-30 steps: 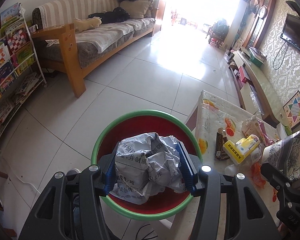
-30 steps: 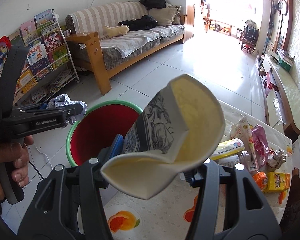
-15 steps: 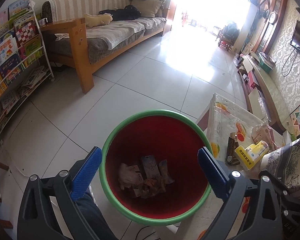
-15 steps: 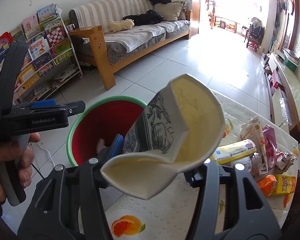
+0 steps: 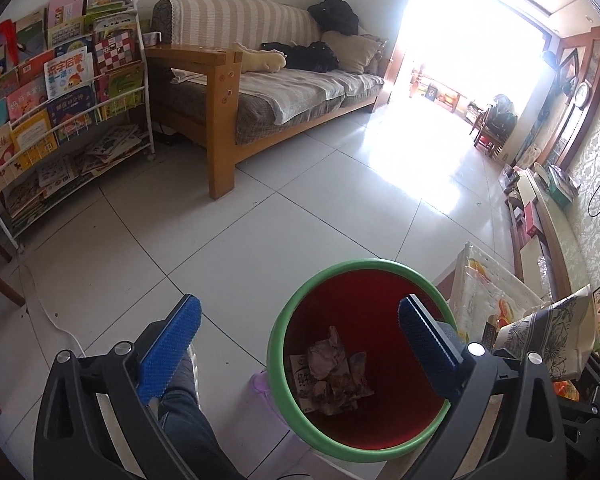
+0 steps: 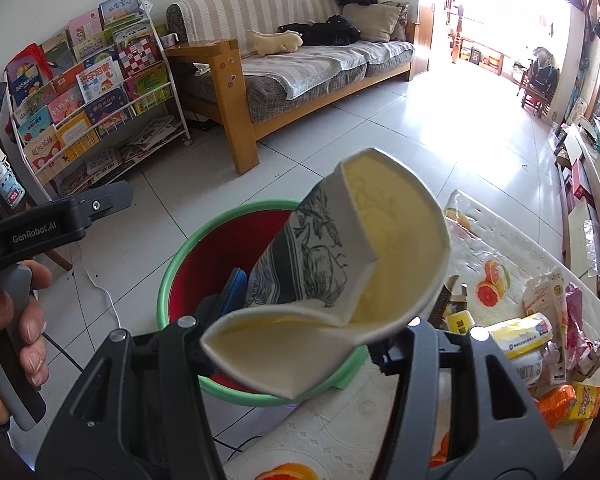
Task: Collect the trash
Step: 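Carry foil and cup over the red bin and open both tools to drop them, then move both open tools back over the table toward the remaining trash, then grasp the yellow-white medicine box with the left tool while the right tool grasps the orange snack bag, then carry box and bag over the red bin and open both tools to drop them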
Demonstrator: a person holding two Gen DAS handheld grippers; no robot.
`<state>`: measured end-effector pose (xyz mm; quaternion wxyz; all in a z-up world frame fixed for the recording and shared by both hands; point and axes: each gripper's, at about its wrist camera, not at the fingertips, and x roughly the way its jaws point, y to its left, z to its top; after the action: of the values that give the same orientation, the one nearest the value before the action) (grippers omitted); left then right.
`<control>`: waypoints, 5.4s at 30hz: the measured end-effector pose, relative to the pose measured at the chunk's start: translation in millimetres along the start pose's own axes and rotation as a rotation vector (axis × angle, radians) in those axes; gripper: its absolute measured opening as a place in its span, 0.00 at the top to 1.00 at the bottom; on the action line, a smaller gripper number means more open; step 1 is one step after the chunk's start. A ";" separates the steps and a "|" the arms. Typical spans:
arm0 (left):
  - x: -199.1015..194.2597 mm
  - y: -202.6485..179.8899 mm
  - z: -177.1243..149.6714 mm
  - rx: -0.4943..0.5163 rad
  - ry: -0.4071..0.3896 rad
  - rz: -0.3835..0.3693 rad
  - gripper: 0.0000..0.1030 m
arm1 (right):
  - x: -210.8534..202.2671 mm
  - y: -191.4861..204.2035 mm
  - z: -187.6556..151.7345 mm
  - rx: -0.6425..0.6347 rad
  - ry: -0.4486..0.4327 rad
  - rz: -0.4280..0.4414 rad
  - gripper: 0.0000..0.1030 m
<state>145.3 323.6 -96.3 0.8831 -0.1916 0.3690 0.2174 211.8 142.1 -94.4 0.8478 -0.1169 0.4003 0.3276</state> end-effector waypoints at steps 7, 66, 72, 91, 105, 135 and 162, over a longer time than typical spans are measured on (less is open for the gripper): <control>-0.4 15.3 0.3 -0.031 -0.011 0.013 0.08 | 11.9 19.3 12.1 -0.027 0.002 0.012 0.19; -28.2 -324.1 -101.3 0.565 0.177 -0.351 0.08 | -184.3 -251.9 -190.6 0.512 -0.074 -0.360 0.04; 15.2 -336.5 -101.0 0.597 0.238 -0.320 0.08 | -143.1 -262.3 -182.8 0.536 -0.029 -0.312 0.04; 133.4 -377.8 -118.0 0.756 0.417 -0.256 0.07 | -37.7 -289.1 -183.3 0.664 0.093 -0.206 0.04; 158.7 -384.2 -114.3 0.770 0.442 -0.264 0.59 | -14.8 -291.7 -182.7 0.671 0.114 -0.179 0.50; -8.6 -320.1 -61.9 0.561 0.168 -0.427 0.69 | -148.3 -246.3 -164.3 0.560 -0.076 -0.274 0.53; -40.3 -153.4 -26.3 0.325 0.083 -0.251 0.69 | -144.9 -136.5 -67.7 0.302 -0.161 -0.171 0.53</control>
<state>185.4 173.1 -56.6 0.9067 -0.1000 0.4083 0.0351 192.3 -59.5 -37.9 0.9096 0.0046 0.3646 0.1991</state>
